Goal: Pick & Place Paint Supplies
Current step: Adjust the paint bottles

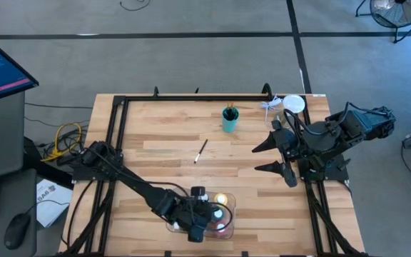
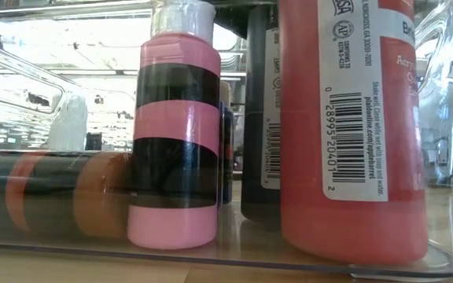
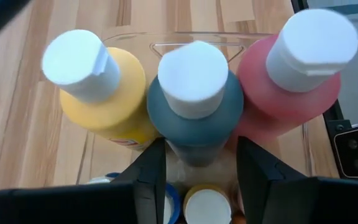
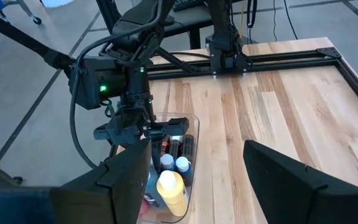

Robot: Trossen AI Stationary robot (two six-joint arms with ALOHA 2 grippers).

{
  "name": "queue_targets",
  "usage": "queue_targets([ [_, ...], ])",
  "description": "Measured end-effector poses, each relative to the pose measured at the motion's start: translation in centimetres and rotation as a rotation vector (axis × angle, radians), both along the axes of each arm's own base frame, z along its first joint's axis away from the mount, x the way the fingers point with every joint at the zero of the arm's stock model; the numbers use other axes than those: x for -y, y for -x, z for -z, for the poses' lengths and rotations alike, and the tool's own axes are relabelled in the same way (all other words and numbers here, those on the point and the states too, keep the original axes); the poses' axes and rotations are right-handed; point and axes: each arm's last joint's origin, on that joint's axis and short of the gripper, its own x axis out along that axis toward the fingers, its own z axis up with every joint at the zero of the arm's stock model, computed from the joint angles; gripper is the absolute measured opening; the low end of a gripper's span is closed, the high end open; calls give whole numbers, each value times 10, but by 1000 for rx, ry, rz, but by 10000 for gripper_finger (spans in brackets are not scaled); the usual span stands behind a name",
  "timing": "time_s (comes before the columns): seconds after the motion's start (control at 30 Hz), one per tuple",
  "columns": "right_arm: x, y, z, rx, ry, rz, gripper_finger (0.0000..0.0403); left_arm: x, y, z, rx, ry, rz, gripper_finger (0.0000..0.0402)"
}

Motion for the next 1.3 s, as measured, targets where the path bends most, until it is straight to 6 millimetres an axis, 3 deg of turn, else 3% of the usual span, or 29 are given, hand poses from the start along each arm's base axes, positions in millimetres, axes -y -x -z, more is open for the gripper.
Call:
queue_targets([
  [0.27, 0, 0, 0, 0, -1, 0, 249, -1, 1, 15, -11, 70, 7, 101],
  [0.67, -1, -1, 1, -2, 1, 0, 249, -1, 0, 14, 8, 54, 8, 100],
  [1.0, -6, -15, 10, -44, 21, 2, 249, -6, -4, 14, 9, 33, 24, 43],
  [1.3, -6, -14, 10, -48, 22, 2, 249, -6, -4, 14, 9, 40, 29, 6],
])
